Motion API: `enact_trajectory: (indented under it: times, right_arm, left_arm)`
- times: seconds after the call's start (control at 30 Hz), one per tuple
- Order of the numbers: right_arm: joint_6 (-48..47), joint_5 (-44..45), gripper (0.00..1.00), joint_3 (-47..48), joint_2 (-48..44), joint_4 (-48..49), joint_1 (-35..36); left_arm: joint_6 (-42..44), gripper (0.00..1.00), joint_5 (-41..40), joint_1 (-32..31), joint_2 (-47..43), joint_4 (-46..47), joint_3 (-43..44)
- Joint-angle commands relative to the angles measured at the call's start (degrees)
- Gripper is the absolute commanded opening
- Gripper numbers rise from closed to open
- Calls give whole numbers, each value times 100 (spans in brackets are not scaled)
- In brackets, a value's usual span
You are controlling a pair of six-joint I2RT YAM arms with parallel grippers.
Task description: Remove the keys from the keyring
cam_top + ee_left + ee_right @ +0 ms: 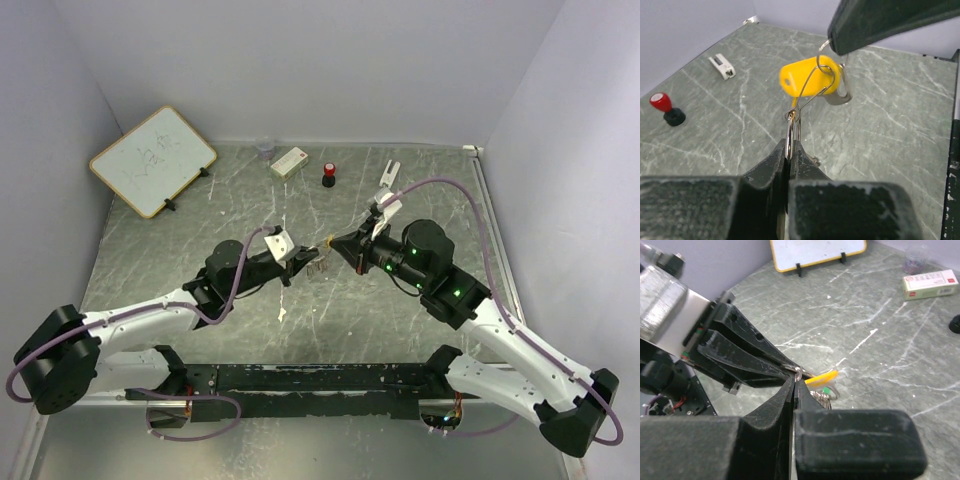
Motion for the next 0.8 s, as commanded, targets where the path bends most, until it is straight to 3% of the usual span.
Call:
enact_trajectory:
  times: [0.0, 0.2, 0.27, 0.4, 0.53, 0.77]
  right_arm:
    - [-184, 614, 0, -147, 24, 200, 29]
    - [-262, 1478, 0, -380, 306, 338, 28]
    - [-277, 1569, 6, -462, 451, 437, 31]
    - [-323, 1629, 15, -760, 594, 819, 40]
    - [-341, 1618, 17, -1118, 522, 1369, 47]
    - [-369, 1196, 32, -1897, 359, 2413, 46]
  left_arm:
    - [356, 7, -630, -39, -229, -1594, 798]
    - [429, 7, -1826, -154, -125, -3796, 1841]
    - [441, 7, -2256, -246, -43, -4366, 2112]
    - [505, 7, -3076, -540, 164, -5034, 2628]
    - [530, 7, -3887, -947, 490, -5513, 3087]
    - [469, 7, -4608, -1556, 986, -5937, 3719]
